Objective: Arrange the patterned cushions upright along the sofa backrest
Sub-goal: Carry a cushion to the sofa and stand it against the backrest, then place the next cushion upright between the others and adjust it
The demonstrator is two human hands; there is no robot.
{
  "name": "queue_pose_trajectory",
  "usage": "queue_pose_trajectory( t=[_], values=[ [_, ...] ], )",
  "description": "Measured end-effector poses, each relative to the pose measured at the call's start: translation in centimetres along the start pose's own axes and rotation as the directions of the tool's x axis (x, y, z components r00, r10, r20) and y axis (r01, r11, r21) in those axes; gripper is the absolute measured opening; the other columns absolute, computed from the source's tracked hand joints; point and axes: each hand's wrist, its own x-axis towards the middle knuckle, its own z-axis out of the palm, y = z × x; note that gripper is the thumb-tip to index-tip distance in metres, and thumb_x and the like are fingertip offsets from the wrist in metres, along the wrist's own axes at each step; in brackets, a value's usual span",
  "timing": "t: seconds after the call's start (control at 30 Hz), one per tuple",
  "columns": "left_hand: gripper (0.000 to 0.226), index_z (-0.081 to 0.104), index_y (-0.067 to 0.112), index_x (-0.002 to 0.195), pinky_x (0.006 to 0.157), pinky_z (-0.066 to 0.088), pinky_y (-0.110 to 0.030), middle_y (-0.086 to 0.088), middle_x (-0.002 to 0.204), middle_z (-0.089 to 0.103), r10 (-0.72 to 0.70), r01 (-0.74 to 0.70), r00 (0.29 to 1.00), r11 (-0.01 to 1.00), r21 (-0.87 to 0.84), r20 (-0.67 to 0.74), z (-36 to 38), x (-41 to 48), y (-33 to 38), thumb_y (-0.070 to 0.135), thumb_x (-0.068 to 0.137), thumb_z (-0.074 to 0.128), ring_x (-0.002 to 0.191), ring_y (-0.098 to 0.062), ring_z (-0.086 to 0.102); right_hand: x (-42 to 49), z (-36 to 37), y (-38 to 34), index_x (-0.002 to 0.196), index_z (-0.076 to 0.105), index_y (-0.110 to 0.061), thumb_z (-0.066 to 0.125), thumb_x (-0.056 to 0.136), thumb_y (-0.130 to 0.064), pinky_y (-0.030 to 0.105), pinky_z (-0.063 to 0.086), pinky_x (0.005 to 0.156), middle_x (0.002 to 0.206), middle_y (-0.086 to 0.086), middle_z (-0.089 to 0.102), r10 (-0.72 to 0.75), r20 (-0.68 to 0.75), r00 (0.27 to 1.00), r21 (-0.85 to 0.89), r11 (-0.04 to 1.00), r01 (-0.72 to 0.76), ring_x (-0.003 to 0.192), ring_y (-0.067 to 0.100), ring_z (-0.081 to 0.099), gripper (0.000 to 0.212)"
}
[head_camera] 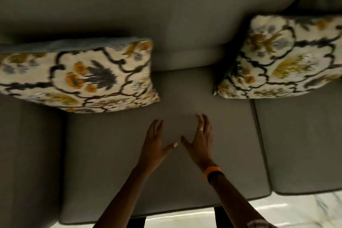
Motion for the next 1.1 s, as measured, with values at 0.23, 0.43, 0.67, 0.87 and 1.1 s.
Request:
queue_pose_trajectory(
  t=[0.23, 0.43, 0.67, 0.87, 1.1],
  values=[
    [0.132, 0.003, 0.034, 0.16, 0.123, 0.029, -0.035, 0.0, 0.17, 0.012, 0.007, -0.04, 0.998, 0.859, -0.511, -0.067, 6.5, 11.4, 17.6, 0.025, 0.067, 0.095, 0.149, -0.005, 0.019, 11.9, -22.5, 15.0, 0.169, 0.007, -0.01, 0.099, 0.07, -0.047, 0.062, 0.029, 0.129, 0.176, 0.015, 0.01, 0.261, -0.52, 0.813, 0.456, 0.89, 0.006, 0.161, 0.03, 0.021, 0.141],
    [0.115, 0.025, -0.004, 0.153, 0.103, 0.052, -0.016, -0.018, 0.154, 0.046, 0.089, -0.179, 0.98, 0.793, -0.582, -0.18, 10.0, 18.2, 26.5, -0.002, 0.062, 0.094, 0.133, -0.002, 0.055, 19.5, -33.9, 19.4, 0.163, 0.025, -0.002, 0.103, 0.062, -0.046, 0.046, 0.043, 0.126, 0.166, 0.011, 0.044, -0.108, -0.206, 0.972, 0.451, 0.872, 0.193, 0.154, 0.025, 0.047, 0.134],
    [0.099, 0.037, -0.008, 0.147, 0.097, 0.054, -0.016, -0.022, 0.145, 0.056, 0.017, -0.155, 0.974, 0.782, -0.604, -0.228, 11.1, 17.0, 25.6, -0.006, 0.063, 0.09, 0.131, -0.012, 0.059, 20.2, -32.1, 18.7, 0.153, 0.047, -0.004, 0.105, 0.06, -0.025, 0.05, 0.056, 0.114, 0.149, 0.01, 0.065, -0.088, -0.167, 0.982, 0.49, 0.857, 0.16, 0.14, 0.02, 0.063, 0.112],
    [0.13, 0.019, 0.007, 0.158, 0.111, 0.047, -0.021, -0.012, 0.161, 0.036, 0.076, -0.234, 0.956, 0.782, -0.577, -0.284, 8.1, 16.1, 24.8, 0.023, 0.056, 0.099, 0.147, -0.016, 0.041, 16.2, -28.7, 17.1, 0.168, 0.01, -0.004, 0.104, 0.066, -0.024, 0.041, 0.036, 0.13, 0.174, 0.014, 0.025, -0.001, -0.356, 0.935, 0.451, 0.876, 0.173, 0.161, 0.026, 0.033, 0.14],
    [0.123, 0.021, 0.026, 0.159, 0.116, 0.038, -0.033, -0.001, 0.163, 0.023, -0.136, 0.012, 0.963, 0.886, -0.464, -0.233, 4.3, 6.9, 12.0, 0.045, 0.061, 0.093, 0.148, -0.019, 0.032, 4.8, -12.9, 9.0, 0.167, 0.022, -0.029, 0.096, 0.074, -0.041, 0.056, 0.036, 0.127, 0.172, 0.003, 0.027, 0.226, -0.166, 0.96, 0.374, 0.915, -0.151, 0.157, 0.028, 0.032, 0.12]
  ],
)
